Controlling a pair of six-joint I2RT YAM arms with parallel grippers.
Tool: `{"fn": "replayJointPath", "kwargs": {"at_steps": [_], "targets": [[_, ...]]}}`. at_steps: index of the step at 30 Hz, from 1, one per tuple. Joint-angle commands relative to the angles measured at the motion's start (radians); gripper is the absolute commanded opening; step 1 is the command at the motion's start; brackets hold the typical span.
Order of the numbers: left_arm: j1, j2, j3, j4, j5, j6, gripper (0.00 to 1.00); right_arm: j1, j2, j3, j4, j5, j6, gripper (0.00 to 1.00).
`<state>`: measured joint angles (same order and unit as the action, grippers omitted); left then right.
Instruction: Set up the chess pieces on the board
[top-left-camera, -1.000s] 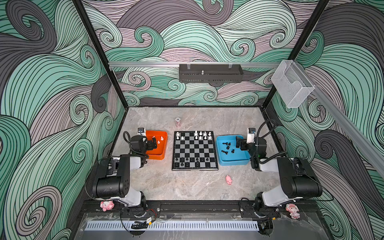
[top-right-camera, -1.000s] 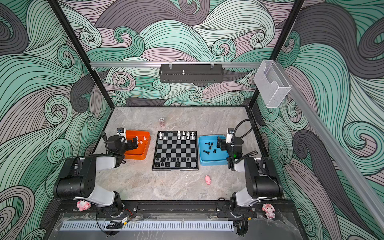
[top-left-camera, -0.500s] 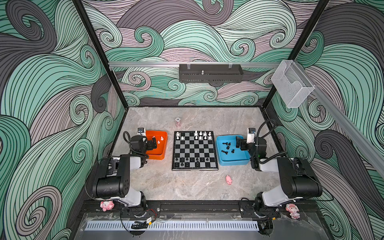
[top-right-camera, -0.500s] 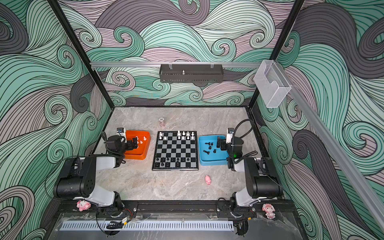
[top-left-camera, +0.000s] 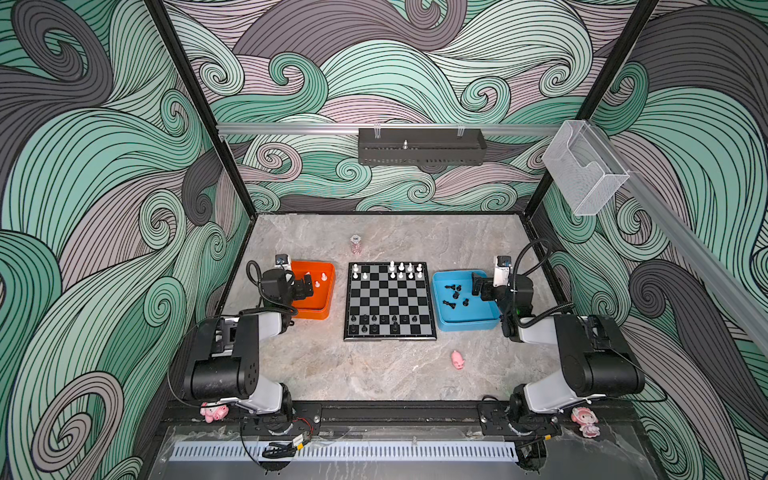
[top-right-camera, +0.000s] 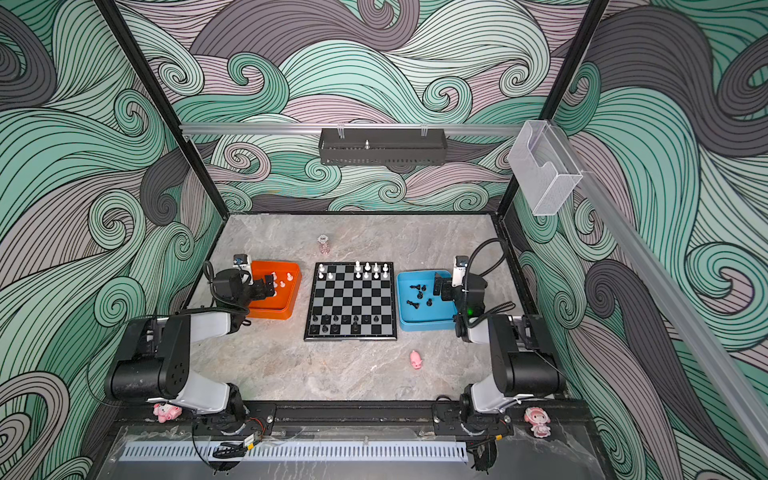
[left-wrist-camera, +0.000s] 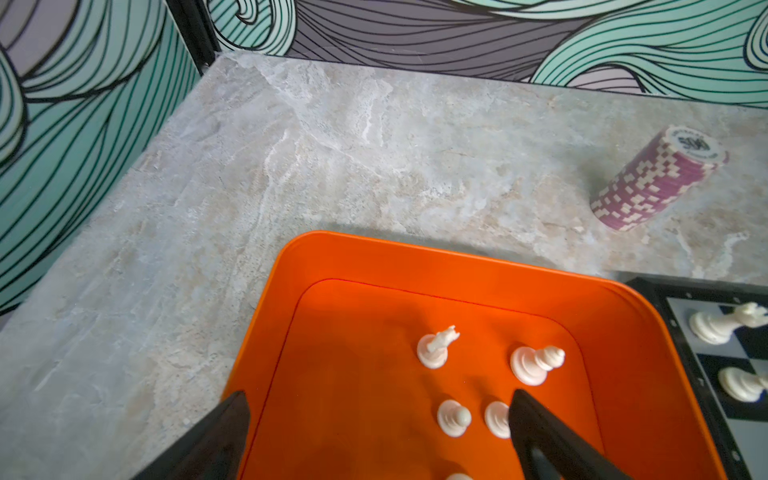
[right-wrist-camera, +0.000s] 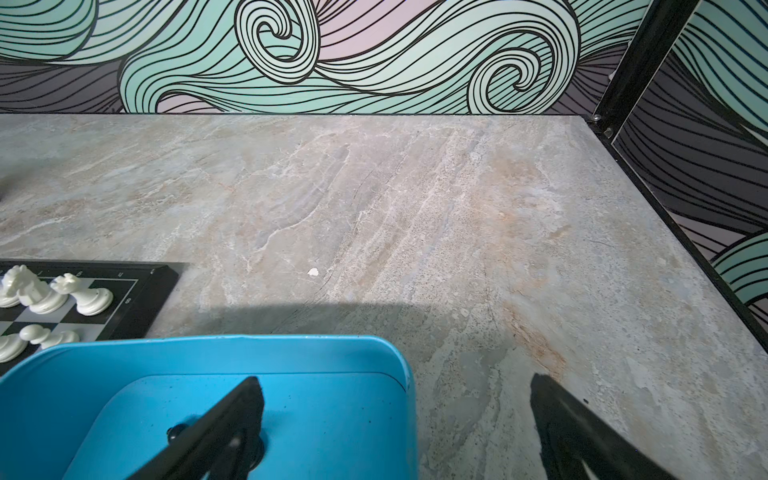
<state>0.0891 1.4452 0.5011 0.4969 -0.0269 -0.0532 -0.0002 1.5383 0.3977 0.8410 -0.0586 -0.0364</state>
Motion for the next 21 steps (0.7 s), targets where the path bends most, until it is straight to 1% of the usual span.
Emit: {"fn": "replayJointPath", "kwargs": {"at_steps": [1, 3, 5, 6, 8, 9, 12, 14, 17, 19, 21], "targets": [[-0.006, -0.136, 0.068, -0.154, -0.096, -0.05, 0.98, -0.015, -0.025, 0.01, -0.01, 0.027, 0.037, 0.99], [-0.004, -0.215, 0.106, -0.235, -0.142, -0.072, 0.99, -0.021, -0.079, 0.04, -0.112, 0.042, 0.054, 0.99], [0.0, -0.29, 0.19, -0.368, -0.193, -0.11, 0.99, -0.028, -0.149, 0.119, -0.319, 0.051, 0.081, 0.99], [0.0, -0.317, 0.24, -0.443, -0.189, -0.103, 0.99, -0.029, -0.179, 0.143, -0.383, 0.041, 0.085, 0.99], [0.001, -0.366, 0.358, -0.611, -0.179, -0.078, 0.99, -0.028, -0.259, 0.174, -0.446, 0.012, 0.105, 0.99], [0.001, -0.379, 0.409, -0.666, -0.181, -0.074, 0.99, -0.028, -0.296, 0.191, -0.478, 0.006, 0.116, 0.99], [0.001, -0.388, 0.593, -0.887, -0.177, -0.097, 0.99, -0.028, -0.389, 0.298, -0.652, 0.009, 0.146, 0.99], [0.001, -0.378, 0.706, -0.998, -0.118, -0.102, 0.99, -0.027, -0.406, 0.419, -0.832, -0.004, 0.151, 0.99], [-0.004, -0.379, 0.793, -1.035, 0.015, -0.08, 0.99, -0.028, -0.395, 0.582, -1.044, -0.098, 0.112, 0.99], [-0.014, -0.361, 0.845, -1.051, 0.079, -0.09, 0.99, -0.028, -0.386, 0.668, -1.151, -0.131, 0.139, 0.99], [-0.02, -0.322, 0.901, -1.081, 0.116, -0.107, 0.99, -0.027, -0.375, 0.723, -1.234, -0.169, 0.188, 0.99]]}}
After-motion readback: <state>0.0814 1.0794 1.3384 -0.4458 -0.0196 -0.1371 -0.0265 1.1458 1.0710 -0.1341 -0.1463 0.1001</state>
